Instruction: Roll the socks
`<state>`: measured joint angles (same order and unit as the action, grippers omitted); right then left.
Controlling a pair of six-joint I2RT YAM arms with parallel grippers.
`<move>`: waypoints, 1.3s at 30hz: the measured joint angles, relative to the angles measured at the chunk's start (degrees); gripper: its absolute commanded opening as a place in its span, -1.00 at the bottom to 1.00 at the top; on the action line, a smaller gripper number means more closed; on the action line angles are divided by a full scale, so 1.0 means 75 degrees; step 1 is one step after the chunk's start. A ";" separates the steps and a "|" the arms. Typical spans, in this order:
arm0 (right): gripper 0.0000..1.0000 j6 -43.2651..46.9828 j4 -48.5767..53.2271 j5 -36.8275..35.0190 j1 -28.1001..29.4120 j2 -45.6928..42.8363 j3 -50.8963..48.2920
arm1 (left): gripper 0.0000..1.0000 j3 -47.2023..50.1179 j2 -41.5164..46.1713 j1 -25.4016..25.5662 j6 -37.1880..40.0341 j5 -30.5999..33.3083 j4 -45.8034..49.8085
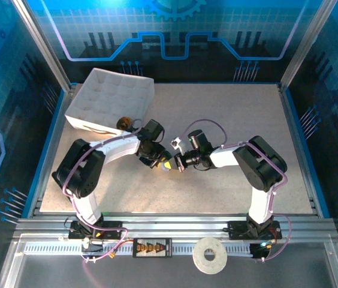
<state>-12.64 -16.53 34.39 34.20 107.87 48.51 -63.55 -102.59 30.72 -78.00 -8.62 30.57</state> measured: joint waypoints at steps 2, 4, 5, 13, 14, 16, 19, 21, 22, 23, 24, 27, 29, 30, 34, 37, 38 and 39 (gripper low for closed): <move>-0.94 0.0373 0.0309 -0.0076 0.0175 -0.0061 0.0093 | -0.90 0.0055 0.0082 0.0012 -0.0017 -0.0009 0.0221; -0.60 0.0781 0.0583 -0.0297 0.0504 -0.0224 0.0093 | -0.91 0.0178 0.0233 0.0032 -0.0096 -0.0050 0.0568; -0.46 0.0935 0.0670 -0.0425 0.0685 -0.0321 0.0067 | -0.91 0.0265 0.0323 0.0050 -0.0169 -0.0096 0.0717; 0.03 0.1961 0.0187 -0.2626 0.2256 -0.2428 -0.2092 | -0.94 0.0361 0.0437 0.0154 -0.0603 -0.0423 0.1545; 0.04 0.2078 0.0134 -0.2865 0.2439 -0.2655 -0.2291 | -0.95 0.0297 0.0393 0.0154 -0.0621 -0.0428 0.1606; 0.06 0.2299 0.0073 -0.3413 0.2684 -0.2952 -0.2442 | -0.95 0.0134 0.0262 0.0154 -0.0641 -0.0431 0.1766; 0.08 0.2550 -0.0318 -0.4199 0.2949 -0.3045 -0.2439 | -0.95 -0.0137 0.0044 0.0154 -0.0653 -0.0446 0.2037; 0.09 0.2640 -0.0443 -0.4607 0.3092 -0.3042 -0.2439 | -0.95 -0.0303 -0.0090 0.0137 -0.0650 -0.0487 0.2194; 0.09 0.2690 -0.0519 -0.4782 0.3139 -0.3034 -0.2430 | -0.95 -0.0388 -0.0163 0.0122 -0.0647 -0.0513 0.2285; 0.09 0.2722 -0.0560 -0.4911 0.3147 -0.3010 -0.2407 | -0.95 -0.0449 -0.0210 0.0111 -0.0647 -0.0533 0.2346; 0.09 0.2766 -0.0606 -0.5045 0.3156 -0.2964 -0.2361 | -0.95 -0.0510 -0.0262 0.0093 -0.0641 -0.0565 0.2419; 0.11 0.2926 -0.0685 -0.5429 0.3168 -0.2716 -0.2119 | -0.94 -0.0621 -0.0367 0.0032 -0.0612 -0.0656 0.2541; 0.11 0.3016 -0.0752 -0.5572 0.3179 -0.2567 -0.1985 | -0.94 -0.0676 -0.0420 -0.0003 -0.0600 -0.0714 0.2602; 0.10 0.3048 -0.0764 -0.5592 0.3185 -0.2506 -0.1926 | -0.94 -0.0705 -0.0446 -0.0020 -0.0592 -0.0746 0.2632; -0.02 0.3072 -0.0787 -0.5560 0.3185 -0.2142 -0.1649 | -0.94 -0.0740 -0.0487 -0.0064 -0.0583 -0.0828 0.2667; -0.25 0.2990 -0.0755 -0.5534 0.3182 -0.1816 -0.1472 | -0.92 -0.0752 -0.0490 -0.0076 -0.0557 -0.0839 0.2675; -0.33 0.2929 -0.0720 -0.5525 0.3179 -0.1725 -0.1419 | -0.91 -0.0752 -0.0490 -0.0076 -0.0554 -0.0839 0.2675; -0.47 0.2885 -0.0688 -0.5502 0.3168 -0.1638 -0.1364 | -0.86 -0.0752 -0.0490 -0.0076 -0.0533 -0.0836 0.2678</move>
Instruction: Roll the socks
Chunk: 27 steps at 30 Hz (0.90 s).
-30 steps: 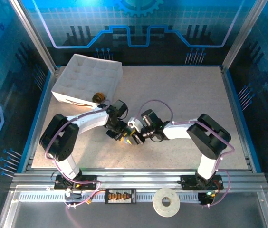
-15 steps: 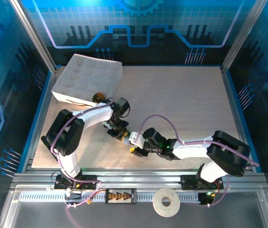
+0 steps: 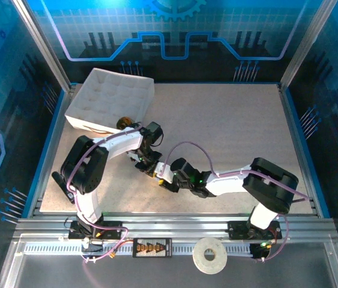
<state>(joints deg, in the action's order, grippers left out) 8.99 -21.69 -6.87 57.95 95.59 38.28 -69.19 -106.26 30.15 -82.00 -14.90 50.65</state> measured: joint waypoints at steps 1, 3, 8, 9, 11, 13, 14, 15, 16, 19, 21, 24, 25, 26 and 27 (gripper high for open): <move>-0.58 -0.0070 0.0041 0.0035 -0.0023 0.0058 0.0050 | -0.79 0.0000 0.0003 0.0000 0.0003 0.0006 0.0000; -0.78 -0.0242 0.0149 0.0122 -0.0085 0.0099 0.0134 | -0.62 0.0000 0.0038 -0.0006 0.0050 0.0090 -0.0009; -1.00 -0.0533 0.0195 0.0428 -0.0289 0.0111 0.0195 | 0.24 0.0303 0.0440 -0.0006 0.0058 0.0388 -0.0280; -1.00 -0.0580 0.0160 0.0487 -0.0318 0.0111 0.0163 | 0.37 0.0370 0.0571 -0.0006 0.0041 0.0434 -0.0268; -1.00 -0.0664 0.0041 0.0615 -0.0361 0.0108 0.0070 | 0.63 0.0440 0.0807 -0.0029 -0.0020 0.0504 -0.0262; -1.00 -0.0717 -0.0073 0.0726 -0.0391 0.0108 0.0000 | 0.85 0.0455 0.0997 -0.0061 -0.0111 0.0603 -0.0291; -1.00 -0.0740 -0.0102 0.0769 -0.0405 0.0108 -0.0020 | 0.91 0.0452 0.1081 -0.0087 -0.0128 0.0641 -0.0312; -1.00 -0.0752 -0.0122 0.0787 -0.0420 0.0108 -0.0035 | 0.99 0.0440 0.1122 -0.0117 -0.0154 0.0673 -0.0335; -1.00 -0.0761 -0.0134 0.0813 -0.0431 0.0108 -0.0041 | 0.98 0.0393 0.1128 -0.0134 -0.0178 0.0697 -0.0326; -1.00 -0.0804 -0.0131 0.0866 -0.0446 0.0108 -0.0044 | 0.99 0.0038 0.1023 -0.0163 -0.0227 0.0705 -0.0114; -1.00 -0.0810 -0.0128 0.0874 -0.0452 0.0108 -0.0044 | 0.99 -0.0452 0.0758 -0.0154 -0.0224 0.0691 0.0265; -1.00 -0.0833 -0.0122 0.0909 -0.0455 0.0108 -0.0041 | 0.98 -0.1145 0.0184 -0.0122 -0.0195 0.0664 0.0784; -1.00 -0.0833 -0.0119 0.0924 -0.0460 0.0108 -0.0041 | 0.98 -0.1253 0.0015 -0.0099 -0.0195 0.0659 0.0895; -1.00 -0.0833 -0.0117 0.0933 -0.0472 0.0108 -0.0038 | 0.99 -0.1311 -0.0134 -0.0070 -0.0198 0.0632 0.1011; -1.00 -0.0833 -0.0114 0.0956 -0.0484 0.0108 -0.0035 | 0.99 -0.1326 -0.0280 -0.0035 -0.0198 0.0609 0.1125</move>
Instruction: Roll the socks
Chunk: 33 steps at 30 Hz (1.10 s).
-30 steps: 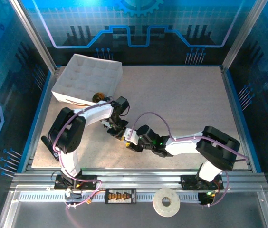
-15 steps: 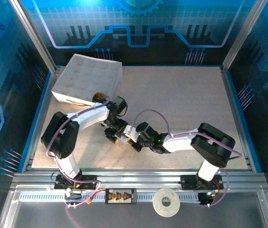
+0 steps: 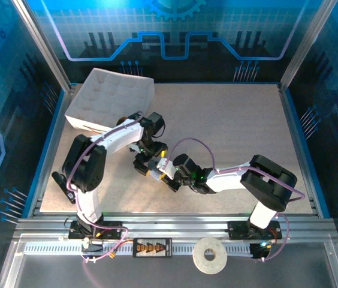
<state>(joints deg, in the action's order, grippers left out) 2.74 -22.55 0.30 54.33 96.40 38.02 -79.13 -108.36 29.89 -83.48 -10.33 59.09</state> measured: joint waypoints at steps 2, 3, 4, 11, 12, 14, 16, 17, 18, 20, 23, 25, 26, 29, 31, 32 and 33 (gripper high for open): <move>-1.00 -0.0003 0.0009 0.0023 -0.0006 0.0003 0.0009 | 0.99 -0.0003 -0.0277 0.0058 -0.0012 -0.0064 0.0189; -1.00 -0.0003 0.0020 0.0026 -0.0006 0.0009 0.0017 | 0.98 -0.0003 -0.0405 0.0082 -0.0026 -0.0093 0.0248; -1.00 -0.0006 0.0026 0.0026 -0.0006 0.0009 0.0023 | 0.98 -0.0020 -0.0493 0.0093 -0.0032 -0.0122 0.0289; -1.00 -0.0029 0.0052 0.0032 -0.0006 0.0015 0.0032 | 0.87 -0.0443 -0.1198 0.0146 -0.0041 -0.0210 0.0443; -1.00 -0.0029 0.0052 0.0032 -0.0006 0.0015 0.0032 | 0.72 -0.0443 -0.1195 0.0152 -0.0070 -0.0210 0.0440; -1.00 -0.0032 0.0055 0.0044 -0.0017 0.0015 0.0032 | 0.44 -0.0411 -0.1195 0.0175 -0.0102 -0.0230 0.0335; -1.00 -0.0035 0.0058 0.0064 -0.0038 0.0015 0.0032 | 0.15 -0.0306 -0.1163 0.0204 -0.0184 -0.0242 0.0187; -1.00 -0.0038 0.0061 0.0082 -0.0050 0.0015 0.0032 | -0.01 -0.0224 -0.1113 0.0219 -0.0207 -0.0233 0.0117; -1.00 -0.0052 0.0064 0.0093 -0.0061 0.0015 0.0032 | -0.18 -0.0119 -0.1029 0.0227 -0.0219 -0.0204 0.0058; -1.00 -0.0058 0.0073 0.0111 -0.0082 0.0015 0.0035 | -0.51 0.0064 -0.0816 0.0233 -0.0300 -0.0166 -0.0020; -0.92 -0.0085 0.0076 0.0201 -0.0105 0.0015 0.0041 | -0.79 0.0434 -0.0385 0.0233 -0.0417 -0.0079 -0.0274; -0.50 -0.0128 0.0082 0.0291 -0.0105 0.0006 0.0050 | -1.00 0.0694 -0.0105 0.0236 -0.0493 -0.0044 -0.0417; -0.31 -0.0157 0.0125 0.0350 -0.0105 -0.0006 0.0076 | -1.00 0.0819 0.0041 0.0239 -0.0513 -0.0047 -0.0493; -0.04 -0.0192 0.0653 0.0393 -0.0152 -0.0207 0.0146 | -1.00 0.1087 0.0565 0.0254 -0.0475 0.0006 -0.0522; 0.01 -0.0204 0.1137 0.0347 -0.0286 -0.0560 0.0149 | -1.00 0.1113 0.1046 0.0230 -0.0425 0.0015 -0.0396; 0.03 -0.0227 0.1396 0.0335 -0.0408 -0.0793 0.0189 | -1.00 0.1113 0.1314 0.0204 -0.0391 0.0017 -0.0344; 0.05 -0.0259 0.1617 0.0341 -0.0562 -0.1040 0.0277 | -1.00 0.1113 0.1612 0.0166 -0.0309 0.0015 -0.0291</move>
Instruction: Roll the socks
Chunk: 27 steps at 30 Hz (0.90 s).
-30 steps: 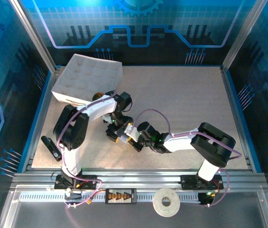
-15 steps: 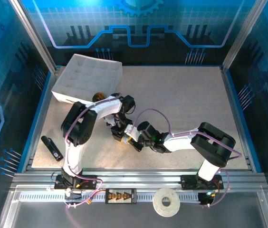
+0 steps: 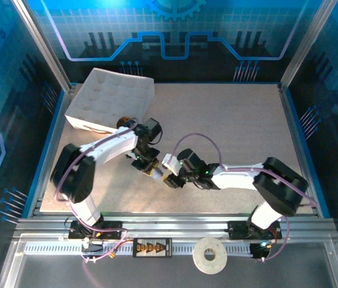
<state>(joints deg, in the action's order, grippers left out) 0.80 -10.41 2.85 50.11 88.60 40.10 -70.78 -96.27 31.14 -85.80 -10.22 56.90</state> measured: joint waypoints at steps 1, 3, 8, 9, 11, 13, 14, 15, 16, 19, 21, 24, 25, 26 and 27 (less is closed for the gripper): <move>0.06 -0.0035 0.0160 0.0023 -0.0154 -0.0221 0.0117 | -1.00 0.0000 0.0259 -0.0058 0.0064 -0.0003 0.0041; 0.07 -0.0117 0.0367 0.0067 -0.0481 -0.0685 0.0431 | -1.00 0.0000 0.0761 -0.0268 0.0259 -0.0006 0.0122; 0.04 -0.0216 0.0726 0.0230 -0.0991 -0.1513 0.1137 | -1.00 -0.0076 0.1714 -0.1075 0.0927 0.0204 0.0385; 0.04 -0.0187 0.0816 0.0227 -0.1003 -0.1597 0.1218 | -1.00 -0.0128 0.1871 -0.1320 0.1128 0.0259 0.0411; 0.03 -0.0131 0.0959 0.0213 -0.1005 -0.1690 0.1268 | -1.00 -0.0248 0.2165 -0.1932 0.1574 0.0370 0.0356; 0.01 -0.0099 0.1151 0.0131 -0.1005 -0.1711 0.1271 | -1.00 -0.0498 0.2308 -0.2591 0.2095 0.0597 0.0315; 0.00 -0.0096 0.1259 0.0082 -0.1014 -0.1711 0.1282 | -1.00 -0.0708 0.2314 -0.2926 0.2419 0.0790 0.0254; -0.03 -0.0105 0.1373 0.0052 -0.1029 -0.1711 0.1314 | -1.00 -0.0921 0.2299 -0.3214 0.2742 0.0976 0.0108; -0.06 -0.0111 0.1408 0.0038 -0.1035 -0.1711 0.1346 | -1.00 -0.1107 0.2276 -0.3430 0.3005 0.1157 -0.0038; -0.07 -0.0367 0.1469 -0.0055 -0.1049 -0.1714 0.1513 | -1.00 -0.1591 0.2081 -0.3812 0.3765 0.1714 -0.0571; -0.09 -0.0650 0.1475 -0.0061 -0.1093 -0.1714 0.1667 | -1.00 -0.1874 0.1757 -0.3891 0.4304 0.2203 -0.0985; -0.16 -0.0935 0.1536 -0.0052 -0.1166 -0.1714 0.1918 | -1.00 -0.2165 0.1040 -0.3893 0.4957 0.2827 -0.1542; -0.18 -0.0994 0.1545 -0.0038 -0.1180 -0.1714 0.1982 | -1.00 -0.2209 0.0819 -0.3893 0.5115 0.2996 -0.1664; -0.19 -0.1046 0.1545 -0.0029 -0.1189 -0.1722 0.2028 | -1.00 -0.2247 0.0539 -0.3893 0.5304 0.3209 -0.1789; -0.20 -0.1093 0.1559 -0.0020 -0.1189 -0.1743 0.2043 | -1.00 -0.2247 0.0306 -0.3893 0.5488 0.3392 -0.1906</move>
<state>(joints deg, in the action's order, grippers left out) -7.40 1.28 2.70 41.19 75.53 55.42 -87.64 -93.97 1.93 -44.64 15.22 42.61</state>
